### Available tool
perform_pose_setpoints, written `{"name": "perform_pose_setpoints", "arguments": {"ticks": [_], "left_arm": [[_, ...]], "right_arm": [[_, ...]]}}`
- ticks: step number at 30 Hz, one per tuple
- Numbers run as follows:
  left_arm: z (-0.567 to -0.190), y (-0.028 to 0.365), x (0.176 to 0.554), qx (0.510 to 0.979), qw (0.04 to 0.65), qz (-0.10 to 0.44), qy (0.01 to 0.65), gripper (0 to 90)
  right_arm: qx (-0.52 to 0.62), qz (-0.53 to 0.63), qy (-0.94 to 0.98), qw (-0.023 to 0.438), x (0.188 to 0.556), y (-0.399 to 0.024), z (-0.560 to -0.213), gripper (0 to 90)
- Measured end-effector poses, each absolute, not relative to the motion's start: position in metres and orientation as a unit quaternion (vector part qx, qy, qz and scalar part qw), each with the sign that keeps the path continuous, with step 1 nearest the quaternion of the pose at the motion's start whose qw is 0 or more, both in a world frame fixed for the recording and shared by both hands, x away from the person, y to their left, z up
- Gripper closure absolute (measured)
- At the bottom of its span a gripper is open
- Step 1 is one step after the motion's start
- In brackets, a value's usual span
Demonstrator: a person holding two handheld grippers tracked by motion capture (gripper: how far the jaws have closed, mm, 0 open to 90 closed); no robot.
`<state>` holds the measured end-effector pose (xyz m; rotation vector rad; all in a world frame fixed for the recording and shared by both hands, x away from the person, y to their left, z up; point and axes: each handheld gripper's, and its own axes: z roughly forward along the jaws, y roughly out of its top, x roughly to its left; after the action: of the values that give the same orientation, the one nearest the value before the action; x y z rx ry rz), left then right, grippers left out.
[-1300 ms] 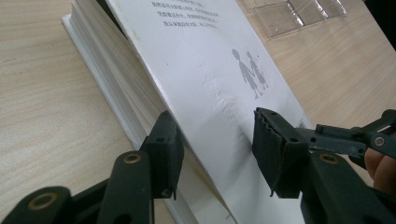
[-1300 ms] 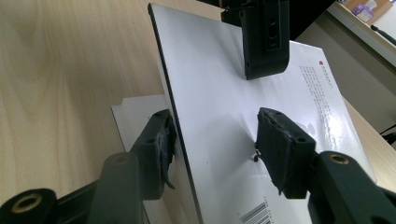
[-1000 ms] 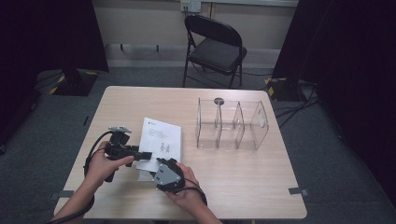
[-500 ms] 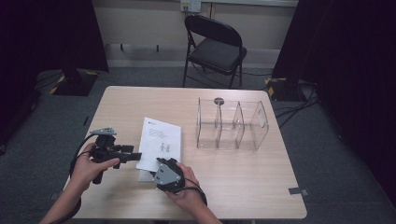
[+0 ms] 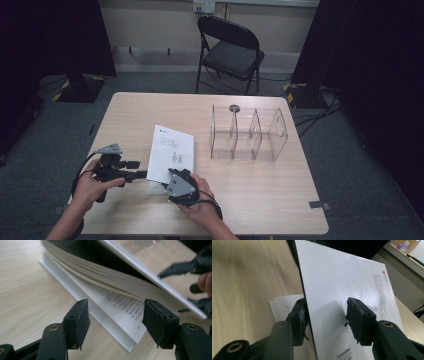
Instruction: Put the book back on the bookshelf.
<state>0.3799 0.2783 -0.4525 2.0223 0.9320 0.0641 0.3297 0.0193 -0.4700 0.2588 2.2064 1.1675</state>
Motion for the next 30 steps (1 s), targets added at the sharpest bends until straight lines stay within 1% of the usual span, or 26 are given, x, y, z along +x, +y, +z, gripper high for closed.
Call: {"name": "perform_pose_setpoints", "arguments": {"ticks": [4,5,7,12,13,14,15,16,19,20,23,25,26,27,28,29,30], "left_arm": [[-0.465,0.260,0.384,0.826,0.434,0.027,0.359,37.6],[-0.465,0.260,0.384,0.826,0.434,0.027,0.359,37.6],[-0.466,0.254,0.384,0.829,0.436,0.047,0.347,37.9],[-0.466,0.252,0.383,0.833,0.435,0.057,0.337,40.9],[-0.466,0.252,0.383,0.835,0.433,0.057,0.335,40.9],[-0.466,0.252,0.383,0.835,0.434,0.056,0.334,43.3],[-0.466,0.252,0.382,0.836,0.432,0.058,0.332,43.3],[-0.466,0.250,0.381,0.840,0.421,0.055,0.338,45.8],[-0.466,0.249,0.380,0.840,0.420,0.054,0.339,48.0],[-0.466,0.248,0.380,0.842,0.417,0.053,0.338,50.6],[-0.465,0.247,0.379,0.844,0.417,0.060,0.333,51.9],[-0.465,0.247,0.379,0.845,0.416,0.062,0.331,52.8],[-0.465,0.248,0.379,0.842,0.424,0.066,0.328,52.5],[-0.465,0.248,0.379,0.842,0.424,0.066,0.328,51.9],[-0.464,0.248,0.379,0.835,0.437,0.067,0.328,50.0],[-0.464,0.248,0.379,0.835,0.437,0.067,0.328,47.8],[-0.463,0.248,0.379,0.834,0.441,0.074,0.323,45.6]], "right_arm": [[0.099,0.445,0.835,0.309,0.330,0.018,-0.469,52.1],[0.099,0.445,0.835,0.309,0.330,0.018,-0.469,52.1],[0.096,0.444,0.835,0.310,0.330,0.017,-0.470,51.9],[0.096,0.448,0.833,0.310,0.330,0.017,-0.471,51.4],[0.095,0.448,0.833,0.311,0.330,0.017,-0.471,50.8],[0.100,0.452,0.832,0.306,0.331,0.016,-0.473,47.6],[0.100,0.452,0.832,0.306,0.331,0.016,-0.473,47.6],[0.107,0.454,0.832,0.300,0.333,0.015,-0.475,44.2],[0.110,0.453,0.832,0.301,0.334,0.015,-0.477,43.2],[0.107,0.452,0.831,0.306,0.334,0.015,-0.478,41.6],[0.111,0.452,0.830,0.309,0.334,0.015,-0.480,39.8],[0.112,0.450,0.829,0.312,0.334,0.016,-0.481,41.1],[0.101,0.443,0.831,0.321,0.332,0.017,-0.478,47.5],[0.101,0.443,0.831,0.321,0.332,0.017,-0.478,47.5],[0.098,0.436,0.836,0.319,0.332,0.017,-0.473,50.5],[0.098,0.436,0.836,0.319,0.332,0.017,-0.473,50.5],[0.097,0.431,0.838,0.318,0.331,0.016,-0.468,54.0]]}}
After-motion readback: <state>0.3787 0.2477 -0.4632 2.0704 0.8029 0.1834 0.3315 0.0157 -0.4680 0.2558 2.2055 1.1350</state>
